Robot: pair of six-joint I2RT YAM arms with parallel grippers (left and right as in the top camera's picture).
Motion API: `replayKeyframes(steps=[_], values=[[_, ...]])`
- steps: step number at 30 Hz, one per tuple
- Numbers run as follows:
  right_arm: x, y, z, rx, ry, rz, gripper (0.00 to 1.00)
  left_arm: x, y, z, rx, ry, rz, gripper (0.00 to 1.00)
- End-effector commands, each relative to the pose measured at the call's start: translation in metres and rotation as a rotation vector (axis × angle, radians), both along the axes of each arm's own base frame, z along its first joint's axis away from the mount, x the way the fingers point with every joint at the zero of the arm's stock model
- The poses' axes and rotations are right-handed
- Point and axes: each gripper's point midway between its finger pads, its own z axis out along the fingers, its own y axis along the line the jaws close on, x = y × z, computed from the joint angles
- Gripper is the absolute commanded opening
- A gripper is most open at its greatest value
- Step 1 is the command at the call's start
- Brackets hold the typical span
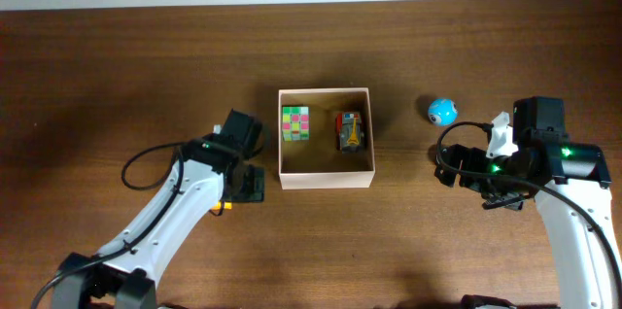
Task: Pack container
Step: 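Grasp the orange rubber toy with the left gripper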
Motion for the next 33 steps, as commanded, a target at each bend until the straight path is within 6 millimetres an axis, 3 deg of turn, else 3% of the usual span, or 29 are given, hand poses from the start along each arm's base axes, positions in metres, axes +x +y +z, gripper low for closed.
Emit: replayKeyframes(steps=[1, 3, 6, 10, 13, 14, 20, 23, 28, 33], values=[[0.003, -0.004, 0.003, -0.013, -0.014, 0.001, 0.99, -0.004, 0.010, -0.015, 0.024, 0.006, -0.017, 0.96], [0.003, -0.004, 0.003, -0.013, -0.015, 0.001, 0.99, -0.001, 0.012, -0.017, 0.026, -0.009, -0.011, 0.83], [0.003, -0.004, 0.003, -0.013, -0.015, 0.001, 0.99, 0.000, 0.013, -0.017, 0.023, -0.012, -0.006, 0.52], [0.003, -0.003, 0.003, -0.013, -0.014, 0.001, 0.99, -0.001, 0.013, -0.017, 0.023, -0.007, -0.007, 0.40], [0.003, -0.004, 0.003, -0.013, -0.014, 0.001, 0.99, -0.001, 0.013, -0.017, 0.022, -0.007, -0.007, 0.05], [0.003, -0.004, 0.003, -0.013, -0.014, 0.001, 0.99, -0.002, 0.013, -0.017, 0.023, -0.006, -0.007, 0.02], [0.003, -0.004, 0.003, -0.013, -0.015, 0.001, 0.99, -0.002, 0.011, -0.012, 0.011, 0.002, -0.009, 0.02], [0.003, -0.004, 0.003, -0.013, -0.015, 0.001, 0.99, 0.000, 0.009, 0.004, 0.006, -0.007, -0.012, 0.02], [0.004, -0.004, 0.003, -0.013, -0.015, 0.001, 0.99, 0.012, -0.005, 0.057, -0.028, -0.104, -0.043, 0.02], [0.004, -0.004, 0.003, -0.013, -0.015, 0.001, 0.99, 0.018, -0.035, 0.110, -0.132, -0.226, -0.068, 0.02]])
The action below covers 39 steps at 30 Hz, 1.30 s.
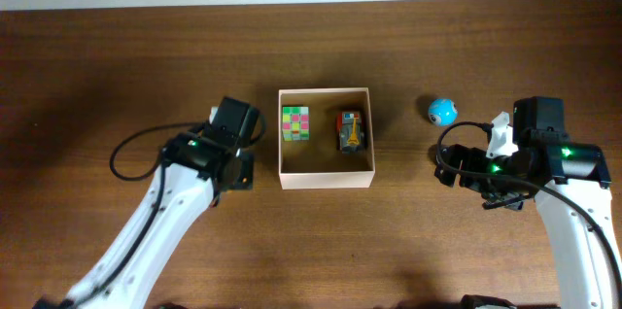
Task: Pack container
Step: 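Grasp the orange rubber toy with the left gripper, then lower the orange toy into the box front and open the left gripper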
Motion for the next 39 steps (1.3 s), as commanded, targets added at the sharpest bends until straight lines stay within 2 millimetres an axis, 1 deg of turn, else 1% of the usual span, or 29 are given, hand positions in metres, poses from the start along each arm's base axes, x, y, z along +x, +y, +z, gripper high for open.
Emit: replayKeyframes(steps=[1, 6, 8, 11, 15, 18, 20, 21, 24, 27, 32, 33, 34, 35, 36, 37, 38, 39], values=[[0.003, -0.004, 0.003, -0.014, -0.015, 0.001, 0.99, 0.004, -0.029, 0.044, -0.120, -0.113, -0.028, 0.02], [0.003, -0.004, 0.003, -0.014, -0.015, 0.001, 0.99, 0.003, -0.072, 0.079, -0.204, -0.194, -0.133, 0.02], [0.003, -0.004, 0.003, -0.014, -0.014, 0.001, 0.99, 0.004, -0.089, 0.087, -0.236, -0.229, -0.168, 0.02], [0.003, -0.004, 0.003, -0.014, -0.014, 0.001, 0.99, 0.006, -0.116, 0.092, -0.281, -0.268, -0.211, 0.02], [0.003, -0.004, 0.003, -0.013, -0.014, 0.001, 0.99, 0.012, -0.150, 0.089, -0.311, -0.302, -0.283, 0.02], [0.003, -0.004, 0.003, -0.013, -0.014, 0.001, 0.99, 0.021, -0.174, 0.075, -0.318, -0.305, -0.314, 0.02], [0.003, -0.004, 0.003, -0.013, -0.013, 0.001, 0.99, 0.028, -0.188, 0.058, -0.311, -0.288, -0.325, 0.02], [0.003, -0.004, 0.003, -0.013, -0.013, 0.001, 0.99, 0.031, -0.191, 0.049, -0.307, -0.272, -0.312, 0.02], [0.003, -0.004, 0.003, -0.013, -0.012, 0.001, 0.99, 0.035, -0.195, 0.014, -0.296, -0.200, -0.230, 0.02], [0.002, -0.003, 0.003, -0.013, -0.010, 0.001, 0.99, 0.038, -0.193, -0.010, -0.265, -0.160, -0.166, 0.02], [0.002, -0.004, 0.003, -0.013, -0.010, 0.001, 0.99, 0.038, -0.192, -0.033, -0.230, -0.116, -0.149, 0.02], [0.002, -0.004, 0.003, -0.013, -0.011, 0.001, 0.99, 0.038, -0.191, -0.036, -0.224, -0.109, -0.149, 0.04], [0.002, -0.003, 0.003, -0.013, -0.011, 0.001, 0.99, 0.037, -0.191, -0.038, -0.221, -0.105, -0.149, 0.11], [0.002, -0.003, 0.003, -0.013, -0.011, 0.001, 0.99, 0.037, -0.191, -0.041, -0.219, -0.097, -0.150, 0.21], [0.002, -0.003, 0.003, -0.013, -0.010, 0.001, 0.99, 0.036, -0.191, -0.041, -0.218, -0.095, -0.150, 0.38], [0.002, -0.004, 0.003, -0.013, -0.010, 0.001, 0.99, 0.036, -0.192, -0.041, -0.220, -0.093, -0.151, 0.52], [0.002, -0.003, 0.003, -0.013, -0.010, 0.001, 0.99, 0.037, -0.192, -0.040, -0.222, -0.096, -0.152, 0.65], [0.002, -0.003, 0.003, -0.013, -0.010, 0.001, 0.99, 0.038, -0.193, -0.036, -0.227, -0.103, -0.156, 0.73]])
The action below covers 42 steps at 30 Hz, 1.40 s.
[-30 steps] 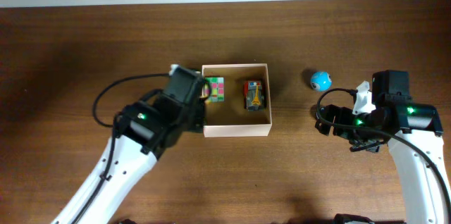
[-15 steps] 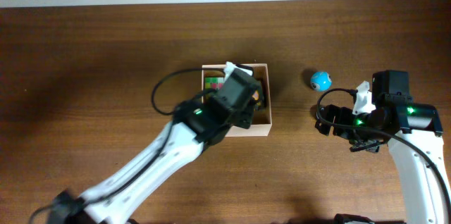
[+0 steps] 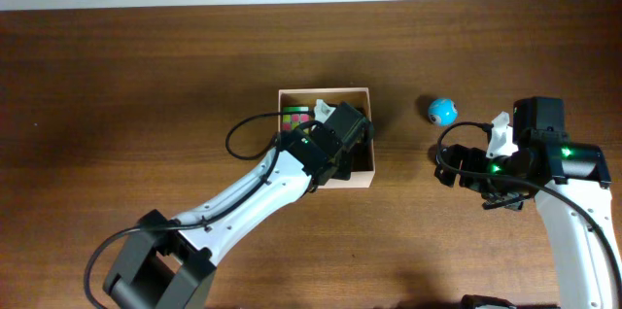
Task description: Pack container
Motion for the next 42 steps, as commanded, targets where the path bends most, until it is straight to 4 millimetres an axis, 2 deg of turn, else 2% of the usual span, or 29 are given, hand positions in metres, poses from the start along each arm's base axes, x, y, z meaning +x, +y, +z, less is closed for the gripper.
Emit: replayKeyframes(steps=[1, 4, 9, 11, 12, 14, 18, 19, 20, 21, 25, 28, 29, 32, 34, 36, 42], values=[[0.002, -0.003, 0.003, -0.013, -0.011, 0.001, 0.99, 0.007, -0.006, 0.008, -0.009, -0.020, -0.005, 0.75], [0.002, -0.003, 0.003, -0.012, -0.011, 0.001, 0.99, 0.011, -0.010, 0.033, -0.014, -0.047, -0.033, 0.76], [0.002, -0.003, 0.003, -0.013, -0.011, 0.001, 0.99, 0.017, -0.014, 0.090, -0.030, -0.107, -0.080, 0.76], [0.003, -0.003, 0.003, -0.015, -0.014, 0.012, 0.99, 0.020, -0.009, 0.115, -0.022, -0.146, -0.080, 0.78], [0.003, -0.003, 0.003, -0.020, -0.019, 0.031, 0.99, 0.022, -0.003, 0.125, -0.007, -0.169, -0.067, 0.83], [0.003, -0.003, 0.003, -0.026, -0.024, 0.052, 0.99, 0.029, 0.021, 0.151, 0.041, -0.230, -0.008, 0.92], [0.008, -0.004, 0.005, -0.029, -0.045, 0.052, 0.99, 0.032, 0.076, 0.193, 0.082, -0.297, 0.111, 0.97], [0.012, -0.004, 0.006, -0.029, -0.063, 0.052, 0.99, 0.029, 0.097, 0.204, 0.078, -0.305, 0.152, 0.98], [0.014, -0.004, 0.008, -0.028, -0.071, 0.053, 0.99, 0.027, 0.107, 0.209, 0.079, -0.309, 0.171, 0.98], [0.017, -0.004, 0.010, -0.030, -0.089, 0.054, 0.99, 0.023, 0.127, 0.218, 0.088, -0.315, 0.192, 0.98], [0.033, -0.001, 0.025, -0.044, -0.161, 0.074, 0.99, 0.002, 0.185, 0.244, 0.134, -0.342, 0.220, 0.99], [0.050, 0.005, 0.040, -0.060, -0.239, 0.105, 0.99, -0.016, 0.215, 0.258, 0.148, -0.353, 0.210, 1.00], [0.057, 0.009, 0.045, -0.065, -0.265, 0.126, 0.96, -0.021, 0.224, 0.260, 0.153, -0.353, 0.224, 1.00], [0.073, 0.016, 0.047, -0.073, -0.269, 0.169, 0.94, -0.041, 0.248, 0.261, 0.175, -0.324, 0.283, 1.00], [0.084, 0.012, 0.037, -0.098, -0.227, 0.166, 0.96, -0.051, 0.259, 0.258, 0.191, -0.294, 0.309, 0.99], [0.096, -0.004, 0.021, -0.166, -0.171, 0.136, 0.99, -0.058, 0.266, 0.254, 0.205, -0.265, 0.325, 0.99], [0.130, -0.020, -0.012, -0.199, -0.140, 0.114, 1.00, -0.067, 0.268, 0.248, 0.221, -0.223, 0.322, 0.99]])
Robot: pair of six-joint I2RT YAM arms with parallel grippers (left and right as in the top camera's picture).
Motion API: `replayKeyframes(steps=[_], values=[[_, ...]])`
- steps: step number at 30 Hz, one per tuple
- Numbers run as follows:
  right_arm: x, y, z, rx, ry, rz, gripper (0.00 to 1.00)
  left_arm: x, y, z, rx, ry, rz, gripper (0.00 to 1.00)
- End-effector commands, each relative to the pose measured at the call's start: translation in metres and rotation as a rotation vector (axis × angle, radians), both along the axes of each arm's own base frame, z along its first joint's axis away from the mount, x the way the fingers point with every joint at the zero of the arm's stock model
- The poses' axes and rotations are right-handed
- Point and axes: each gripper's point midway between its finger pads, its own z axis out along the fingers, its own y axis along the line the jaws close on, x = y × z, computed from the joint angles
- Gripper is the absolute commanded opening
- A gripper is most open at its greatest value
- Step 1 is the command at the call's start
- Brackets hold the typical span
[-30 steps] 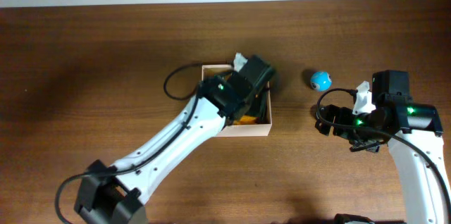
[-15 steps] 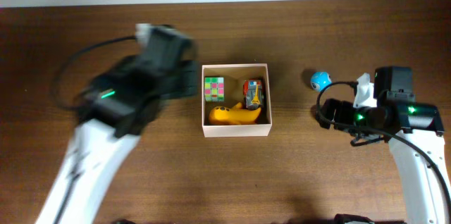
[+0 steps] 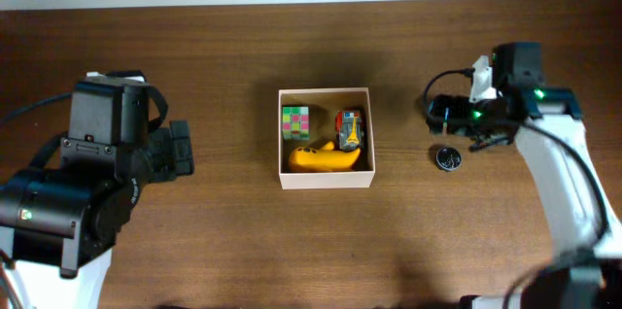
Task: Pack container
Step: 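Grasp the blue ball with the right gripper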
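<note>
The open white box (image 3: 326,181) sits mid-table. Inside it are a colourful puzzle cube (image 3: 295,121), a small toy car (image 3: 350,128) and a yellow toy (image 3: 325,159) lying along the front wall. My left gripper (image 3: 180,149) is raised well left of the box, apparently open and empty. My right gripper (image 3: 439,115) hovers to the right of the box, where it covers the table beneath it. The blue ball is not visible, and the right fingers' state is unclear.
A small dark round disc (image 3: 447,157) lies on the wooden table (image 3: 321,47) just in front of the right gripper. The left arm's large body (image 3: 78,192) fills the left foreground.
The left gripper was over the box and is now far to the left. A yellow toy now lies in the box. The right gripper has moved back onto the blue ball's spot, uncovering a dark disc.
The left gripper was first low on the table left of the box, by a small yellow thing. It then stood closer to the box, then over it. Now the yellow toy lies inside and the arm is withdrawn. The right arm stayed still until now.
</note>
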Motion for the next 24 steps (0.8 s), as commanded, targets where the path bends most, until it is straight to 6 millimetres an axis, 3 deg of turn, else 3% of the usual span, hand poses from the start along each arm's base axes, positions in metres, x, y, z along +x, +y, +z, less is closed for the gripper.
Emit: replayKeyframes(steps=[1, 10, 18, 21, 24], values=[[0.018, -0.016, -0.010, -0.069, -0.007, -0.017, 1.00, -0.002, 0.001, 0.000, 0.006, 0.013, -0.014, 0.99], [0.052, -0.023, -0.062, -0.081, 0.014, 0.021, 0.98, -0.003, 0.001, 0.000, 0.007, 0.016, -0.014, 0.99], [0.076, -0.025, -0.084, -0.082, 0.007, 0.020, 0.96, -0.003, 0.001, 0.000, 0.007, 0.016, -0.014, 0.99], [0.079, -0.025, -0.091, -0.082, 0.009, 0.020, 0.91, -0.003, 0.001, 0.000, 0.007, 0.016, -0.014, 0.99], [0.080, -0.026, -0.099, -0.080, 0.021, 0.020, 0.79, -0.003, 0.001, 0.000, 0.007, 0.016, -0.014, 0.99]])
